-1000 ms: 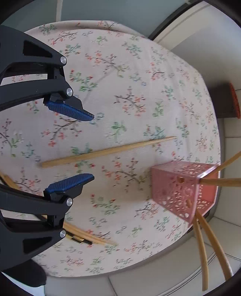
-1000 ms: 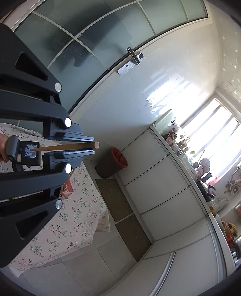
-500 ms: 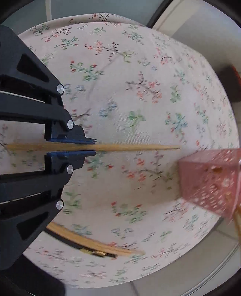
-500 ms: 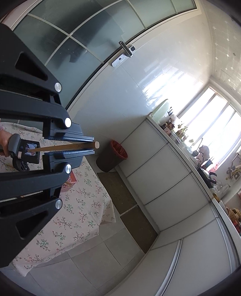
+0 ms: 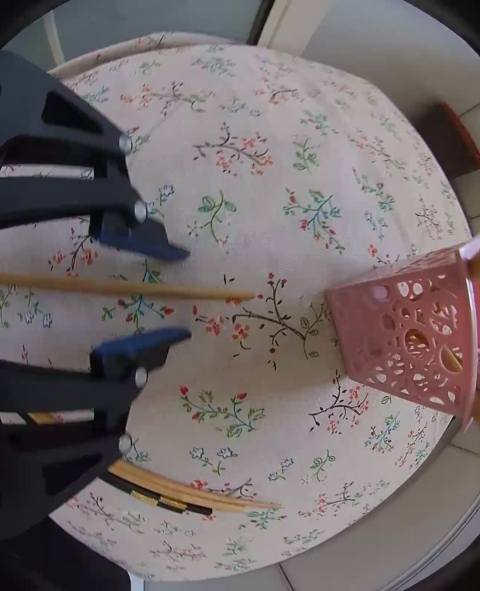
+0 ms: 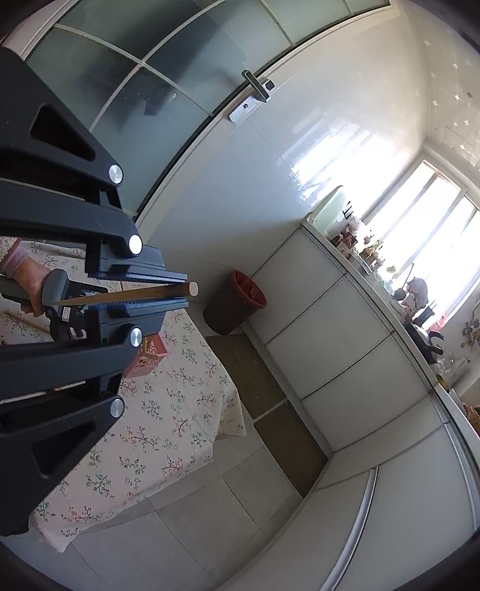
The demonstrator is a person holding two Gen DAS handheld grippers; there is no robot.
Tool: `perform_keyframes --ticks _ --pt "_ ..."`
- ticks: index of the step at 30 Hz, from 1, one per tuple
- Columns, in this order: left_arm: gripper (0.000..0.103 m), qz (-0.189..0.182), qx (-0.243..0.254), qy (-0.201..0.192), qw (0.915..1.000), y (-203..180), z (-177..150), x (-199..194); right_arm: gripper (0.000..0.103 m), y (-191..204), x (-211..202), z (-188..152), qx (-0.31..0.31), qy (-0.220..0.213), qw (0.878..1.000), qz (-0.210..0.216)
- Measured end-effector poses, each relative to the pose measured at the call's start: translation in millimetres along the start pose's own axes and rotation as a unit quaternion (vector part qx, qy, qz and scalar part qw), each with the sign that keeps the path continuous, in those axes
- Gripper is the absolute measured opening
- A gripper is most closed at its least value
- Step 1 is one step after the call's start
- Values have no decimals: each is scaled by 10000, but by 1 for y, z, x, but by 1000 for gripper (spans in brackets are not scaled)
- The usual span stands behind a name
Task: Organize utensils
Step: 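Carry both upright chopsticks over the pink holder with both grippers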
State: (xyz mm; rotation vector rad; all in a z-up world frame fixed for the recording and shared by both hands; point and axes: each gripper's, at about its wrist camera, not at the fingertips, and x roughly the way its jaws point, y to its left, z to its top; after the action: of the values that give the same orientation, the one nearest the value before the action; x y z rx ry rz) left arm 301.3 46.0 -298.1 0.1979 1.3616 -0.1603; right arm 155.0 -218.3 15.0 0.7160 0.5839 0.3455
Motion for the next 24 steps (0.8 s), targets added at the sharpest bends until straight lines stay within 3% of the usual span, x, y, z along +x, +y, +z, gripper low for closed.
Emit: perform_keyframes --ticks 1,2,6,14,24 --pt "6 -24 -14 15 10000 2 -1 -1 8 0 0 0 -11 -10 10000 -8" --pt "5 36 53 5 10000 2 -4 -3 8 0 1 0 -17 -4 10000 -16" --pt "5 142 -22 -178 9997 13 -25 -15 8 2 4 -4 -16 66 10000 -7" --pt "5 312 -16 -1333 9906 -3 -79 -105 8 15 1 -5 -101 60 9999 41" --pt "5 -188 -183 -2471 9686 3 -82 -193 8 40 -10 -8 -325 55 9994 43"
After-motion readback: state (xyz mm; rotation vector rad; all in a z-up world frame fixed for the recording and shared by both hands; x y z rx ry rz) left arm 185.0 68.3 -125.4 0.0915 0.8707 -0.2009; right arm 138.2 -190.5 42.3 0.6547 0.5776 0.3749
